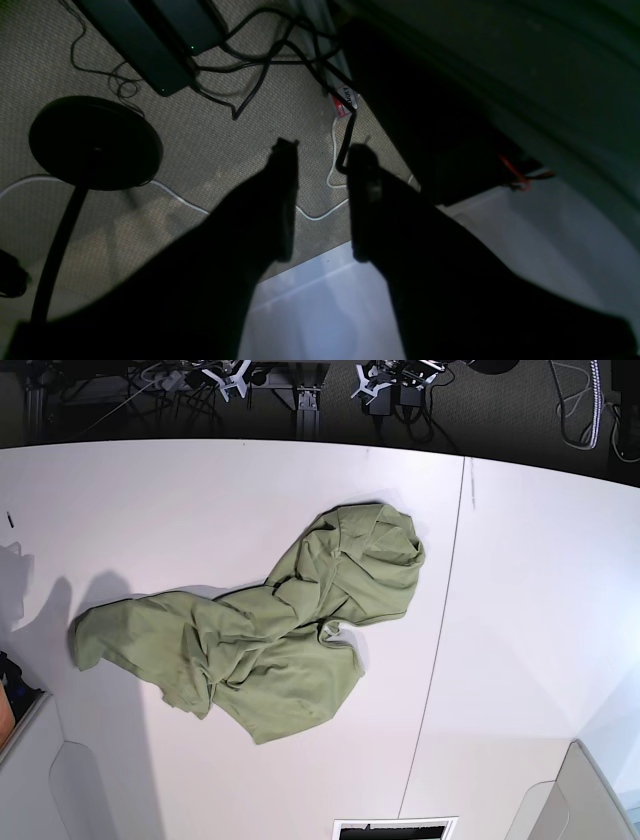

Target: Layout the t-shirt on the table in an organized manner, then fold the t-shirt properly

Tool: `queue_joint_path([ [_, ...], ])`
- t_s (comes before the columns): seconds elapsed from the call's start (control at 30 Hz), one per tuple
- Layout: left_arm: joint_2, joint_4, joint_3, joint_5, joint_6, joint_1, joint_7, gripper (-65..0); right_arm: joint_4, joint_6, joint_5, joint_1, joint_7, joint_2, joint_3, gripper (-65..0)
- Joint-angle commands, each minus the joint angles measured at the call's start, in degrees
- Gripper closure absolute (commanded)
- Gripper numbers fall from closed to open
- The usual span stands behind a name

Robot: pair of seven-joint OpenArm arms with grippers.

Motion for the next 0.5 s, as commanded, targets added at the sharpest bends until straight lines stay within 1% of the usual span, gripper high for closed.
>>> queue_joint_path([
  [0.0,0.13,0.33,-0.02,-0.07,-0.83,0.02,-0.17,-17.4,0.37,0.22,0.07,-0.2,0.63,0.0,0.15,-7.5],
  [0.27,0.11,0.68,-0.02,-0.07,-0.83,1.27,-0.22,-17.4,0.42,0.22,0.04,-0.7,0.63,0.0,0.15,-7.5],
  [0.47,0.11,4.28,-0.02,-0.07,-0.83,5.95,-2.23,-17.4,2.49,0.2,0.02,-3.32,0.63,0.26,0.15,-7.5],
])
